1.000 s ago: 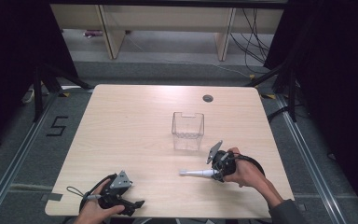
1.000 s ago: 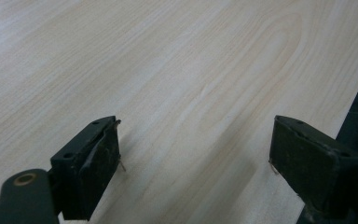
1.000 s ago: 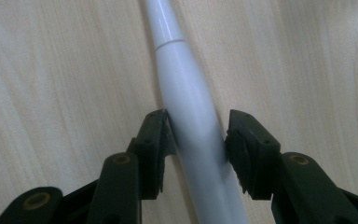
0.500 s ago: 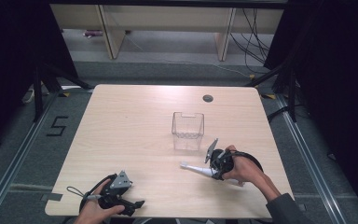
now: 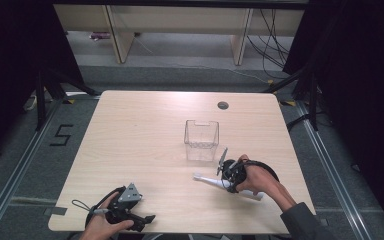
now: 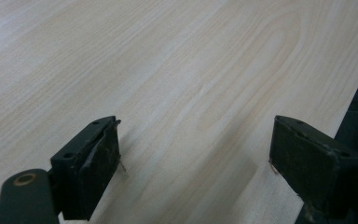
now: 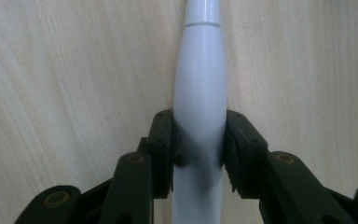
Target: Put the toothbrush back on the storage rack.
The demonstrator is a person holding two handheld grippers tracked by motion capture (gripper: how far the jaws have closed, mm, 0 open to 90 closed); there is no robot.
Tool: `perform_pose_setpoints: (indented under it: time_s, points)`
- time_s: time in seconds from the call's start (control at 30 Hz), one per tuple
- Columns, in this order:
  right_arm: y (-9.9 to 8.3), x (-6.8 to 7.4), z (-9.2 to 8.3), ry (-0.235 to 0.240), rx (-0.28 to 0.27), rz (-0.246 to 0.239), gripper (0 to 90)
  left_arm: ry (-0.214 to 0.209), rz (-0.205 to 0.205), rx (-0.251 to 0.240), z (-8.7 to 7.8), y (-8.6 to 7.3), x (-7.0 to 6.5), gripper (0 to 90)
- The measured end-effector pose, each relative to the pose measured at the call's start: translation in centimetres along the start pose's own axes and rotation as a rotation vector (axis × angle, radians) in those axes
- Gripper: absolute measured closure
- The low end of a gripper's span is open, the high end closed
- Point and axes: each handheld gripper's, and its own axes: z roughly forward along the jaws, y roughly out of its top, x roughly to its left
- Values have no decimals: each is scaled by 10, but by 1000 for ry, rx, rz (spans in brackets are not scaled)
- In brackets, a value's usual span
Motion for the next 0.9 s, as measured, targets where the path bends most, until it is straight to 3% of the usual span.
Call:
perform_pose_setpoints:
  time_s: [0.1, 0.13, 0.17, 0.2, 0.23, 0.27, 0.47, 0.53, 0.6, 0.77, 0.8, 0.83, 0.9]
  points:
    - [2, -2, 1, 4, -4, -37, 658, -10, 2, 1, 0, 0, 0, 153]
    - [3, 2, 0, 9, 7, 8, 659, -9, -3, -3, 0, 0, -1, 153]
    - [3, 2, 0, 9, 7, 8, 659, -9, -3, -3, 0, 0, -1, 153]
    - [4, -1, 1, -1, 18, -41, 659, 1, -2, -1, 0, 0, 0, 153]
    - [4, -1, 1, -1, 18, -41, 659, 1, -2, -1, 0, 0, 0, 153]
    - [5, 3, 1, 4, 28, 1, 660, 3, -18, -4, 0, 0, 0, 154]
    - [5, 4, 1, 7, 29, 12, 661, -8, -3, -3, 0, 0, -1, 154]
    - [4, 3, 1, 8, 20, -6, 662, 1, -1, -2, 0, 0, 0, 153]
    - [3, 6, 0, 5, 24, 41, 662, 2, -2, -2, 0, 0, 0, 154]
    - [0, 1, 0, -28, 6, -3, 662, 2, -2, -2, 0, 0, 0, 154]
    - [-1, 2, -1, -24, 9, 21, 663, 4, -19, -5, 0, 0, -1, 154]
    - [-2, 1, -2, -31, 2, 0, 663, 3, -15, -3, 0, 0, -1, 154]
    - [-3, 2, -3, -29, 2, 22, 663, 3, -16, -3, 0, 0, -1, 154]
